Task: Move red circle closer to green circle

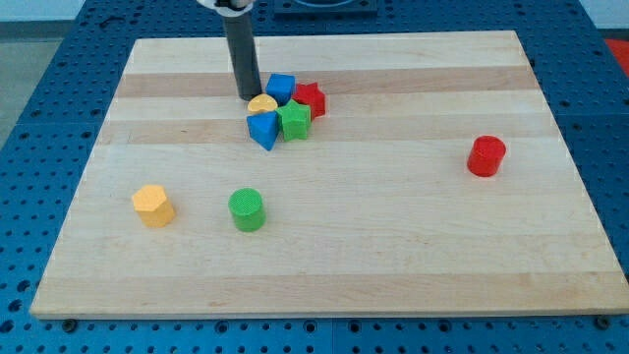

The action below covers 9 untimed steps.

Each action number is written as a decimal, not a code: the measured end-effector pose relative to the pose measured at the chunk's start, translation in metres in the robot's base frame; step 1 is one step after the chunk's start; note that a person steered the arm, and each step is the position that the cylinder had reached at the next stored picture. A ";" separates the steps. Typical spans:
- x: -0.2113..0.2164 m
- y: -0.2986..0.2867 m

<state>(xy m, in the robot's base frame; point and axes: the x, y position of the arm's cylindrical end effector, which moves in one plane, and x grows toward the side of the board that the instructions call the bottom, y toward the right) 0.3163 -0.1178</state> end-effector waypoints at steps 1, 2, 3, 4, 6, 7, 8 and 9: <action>-0.034 -0.003; -0.067 0.034; -0.073 0.123; -0.060 0.231; 0.033 0.393; 0.091 0.410; 0.117 0.397; 0.121 0.348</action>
<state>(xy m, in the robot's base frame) 0.4372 0.2304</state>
